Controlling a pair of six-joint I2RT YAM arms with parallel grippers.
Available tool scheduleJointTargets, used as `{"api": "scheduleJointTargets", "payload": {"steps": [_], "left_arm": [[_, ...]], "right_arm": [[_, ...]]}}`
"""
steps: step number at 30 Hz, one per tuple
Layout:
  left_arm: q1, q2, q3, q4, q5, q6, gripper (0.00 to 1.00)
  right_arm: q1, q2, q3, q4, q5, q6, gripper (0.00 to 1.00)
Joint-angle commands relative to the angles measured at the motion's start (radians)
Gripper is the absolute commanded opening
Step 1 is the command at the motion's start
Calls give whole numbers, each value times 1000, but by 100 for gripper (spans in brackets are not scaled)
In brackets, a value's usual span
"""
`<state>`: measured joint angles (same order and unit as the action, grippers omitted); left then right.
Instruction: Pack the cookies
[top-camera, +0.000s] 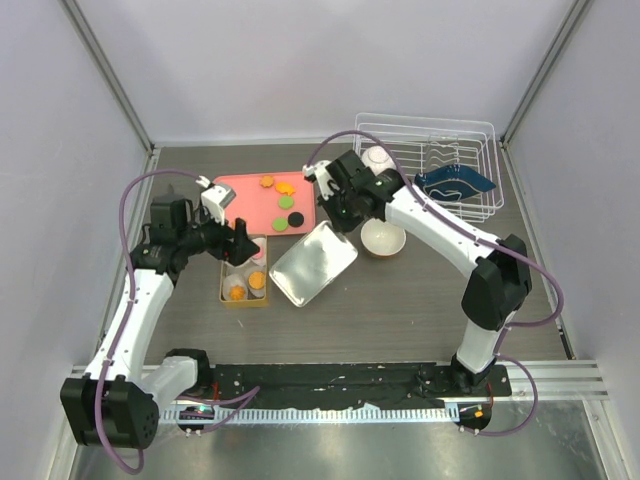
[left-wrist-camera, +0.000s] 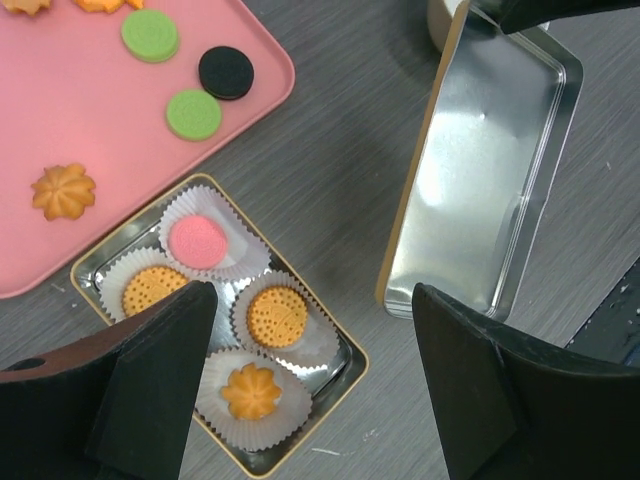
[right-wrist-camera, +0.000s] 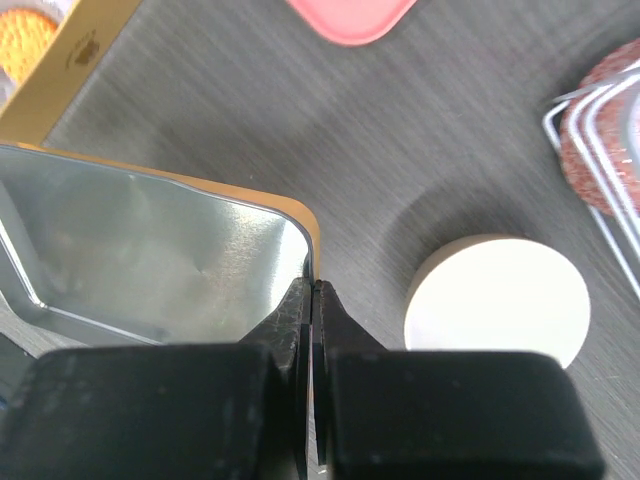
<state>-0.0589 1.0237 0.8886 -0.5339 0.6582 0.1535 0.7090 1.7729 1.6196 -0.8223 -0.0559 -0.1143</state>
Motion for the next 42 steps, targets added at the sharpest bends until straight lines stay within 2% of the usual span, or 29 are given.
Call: {"api": "scheduleJointTargets", "payload": {"steps": [1,7,14,17,23,28,32,38,42], "left_arm": [[-5,-13,6,132,26,-136,84],[-25,3,45,198,6,-253,84],[-42,19,64,259,-3,-318,84],[-44,29,94,243,-5,-278,85],[-44,39,222,72,-63,-17,86],[-44,72,317,-24,-58,35,86],[-44,75,276,-3,-25,-20,86],[-44,30,116,164,-16,-147,85],[-44,21,69,271,35,-222,85]], "right_arm": [[-32,-49,127,6,53,76,1],[-57,-23,266,41,143,146,1],[-60,-21,322,95,130,191,1],[-60,-9,344,69,100,165,1],[-60,-30,286,52,74,119,1],[-60,-61,240,66,70,119,1],[-62,-90,198,100,70,119,1],[-60,-130,195,152,77,125,1],[-60,-159,191,201,76,136,1]]}}
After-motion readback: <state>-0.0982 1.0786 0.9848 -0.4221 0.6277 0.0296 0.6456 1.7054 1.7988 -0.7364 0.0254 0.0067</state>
